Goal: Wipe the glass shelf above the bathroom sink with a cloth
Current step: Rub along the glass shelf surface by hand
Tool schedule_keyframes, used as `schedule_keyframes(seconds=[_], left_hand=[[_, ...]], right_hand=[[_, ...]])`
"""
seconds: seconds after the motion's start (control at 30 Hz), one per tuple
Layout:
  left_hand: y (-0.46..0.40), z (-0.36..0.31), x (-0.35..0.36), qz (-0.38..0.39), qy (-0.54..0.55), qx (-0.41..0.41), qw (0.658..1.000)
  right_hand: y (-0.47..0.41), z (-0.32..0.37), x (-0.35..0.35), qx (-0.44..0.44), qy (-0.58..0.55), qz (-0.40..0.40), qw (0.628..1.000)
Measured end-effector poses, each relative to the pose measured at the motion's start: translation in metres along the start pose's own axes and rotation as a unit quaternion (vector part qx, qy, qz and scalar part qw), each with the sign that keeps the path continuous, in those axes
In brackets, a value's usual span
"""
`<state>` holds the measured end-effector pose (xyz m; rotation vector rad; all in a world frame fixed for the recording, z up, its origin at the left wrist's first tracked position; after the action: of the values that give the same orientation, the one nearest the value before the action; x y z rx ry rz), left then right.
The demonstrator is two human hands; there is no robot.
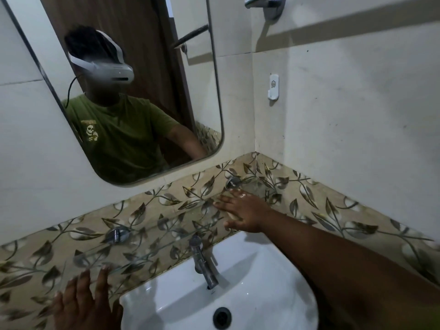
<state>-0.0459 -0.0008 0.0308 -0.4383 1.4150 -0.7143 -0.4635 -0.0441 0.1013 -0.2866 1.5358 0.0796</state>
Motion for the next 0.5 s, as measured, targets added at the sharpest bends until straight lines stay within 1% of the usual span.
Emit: schedule_keyframes(seconds=[0.07,0.17,0.23,0.3,0.43,0.5], left_hand=[[0.001,0.001,0.000,0.010,0.000,-0.001,1.000],[0.001,0.000,-0.002,0.025,0.001,0.000,1.000],[-0.001,0.000,-0.003,0.025,0.005,0.000,1.000],[-0.002,0.000,-0.004,0.022,0.003,-0.003,1.000],[-0.001,0.001,-0.005,0.030,0.011,-0.004,0.999],[-0.002,0.003,-0.003,0.038,0.010,-0.004,0.999]], right_hand=[[0.008,-0.015,0.000,0.019,0.007,-0.001,1.000],[0.003,-0.021,-0.012,0.101,0.006,0.022,0.995],[-0.008,-0.014,-0.016,0.133,-0.004,0.023,0.991],[-0.014,-0.009,-0.014,0.133,-0.001,0.025,0.991],[0.002,-0.018,-0.012,0.077,0.008,0.027,0.997],[0.010,-0.024,-0.012,0.071,0.004,0.033,0.997]])
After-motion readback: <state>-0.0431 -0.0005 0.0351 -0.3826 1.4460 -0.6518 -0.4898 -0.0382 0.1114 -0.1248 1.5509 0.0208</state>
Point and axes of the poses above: each hand's wrist, its own y-axis away from the middle knuckle, its own x-axis out of the palm, z = x × y, the point moved 1 cm from there along -y, towards the middle knuckle, and after that the axes turned 2 degrees about x, right-handed, at the moved point
